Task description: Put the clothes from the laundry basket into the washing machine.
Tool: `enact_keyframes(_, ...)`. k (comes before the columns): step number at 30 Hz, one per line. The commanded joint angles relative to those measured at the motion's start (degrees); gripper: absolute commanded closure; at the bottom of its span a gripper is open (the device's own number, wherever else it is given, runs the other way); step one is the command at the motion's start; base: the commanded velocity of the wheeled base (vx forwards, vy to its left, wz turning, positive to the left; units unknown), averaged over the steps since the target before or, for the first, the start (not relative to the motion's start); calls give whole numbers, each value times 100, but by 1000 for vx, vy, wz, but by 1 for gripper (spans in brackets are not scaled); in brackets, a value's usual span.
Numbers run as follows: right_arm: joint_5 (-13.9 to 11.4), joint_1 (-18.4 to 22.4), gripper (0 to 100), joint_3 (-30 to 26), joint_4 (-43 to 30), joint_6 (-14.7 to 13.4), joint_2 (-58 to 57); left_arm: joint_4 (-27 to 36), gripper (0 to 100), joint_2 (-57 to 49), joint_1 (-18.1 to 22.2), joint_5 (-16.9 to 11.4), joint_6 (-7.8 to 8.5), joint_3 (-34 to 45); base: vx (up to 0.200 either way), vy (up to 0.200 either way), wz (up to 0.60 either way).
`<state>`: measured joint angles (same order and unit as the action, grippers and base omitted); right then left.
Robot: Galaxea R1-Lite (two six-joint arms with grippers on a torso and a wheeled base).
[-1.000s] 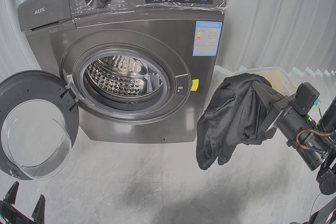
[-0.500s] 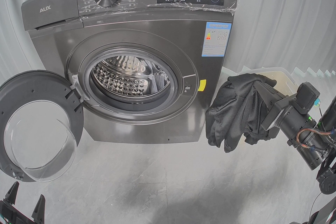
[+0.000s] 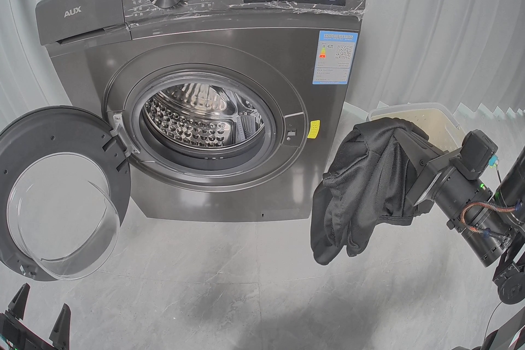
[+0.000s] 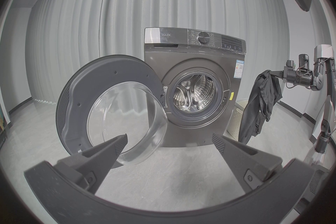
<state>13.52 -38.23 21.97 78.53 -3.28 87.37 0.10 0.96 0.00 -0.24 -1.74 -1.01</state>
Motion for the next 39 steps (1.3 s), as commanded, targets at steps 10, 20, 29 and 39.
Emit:
enact_keyframes(10, 2, 0, 100, -8, -5, 3, 17, -10, 0, -88, 0, -2, -1, 84, 0, 120, 0)
enact_keyframes(20, 2, 0, 100, -43, 4, -6, 43, -1, 0, -88, 0, -2, -1, 84, -100, 0, 0)
enact_keyframes(29, 2, -9, 100, -52, 4, -32, 87, -10, 0, -88, 0, -2, -1, 84, 0, 0, 0)
enact_keyframes(39, 2, -18, 100, -87, 4, -50, 122, -1, 0, -79, 0, -2, -1, 84, 0, 60, 0)
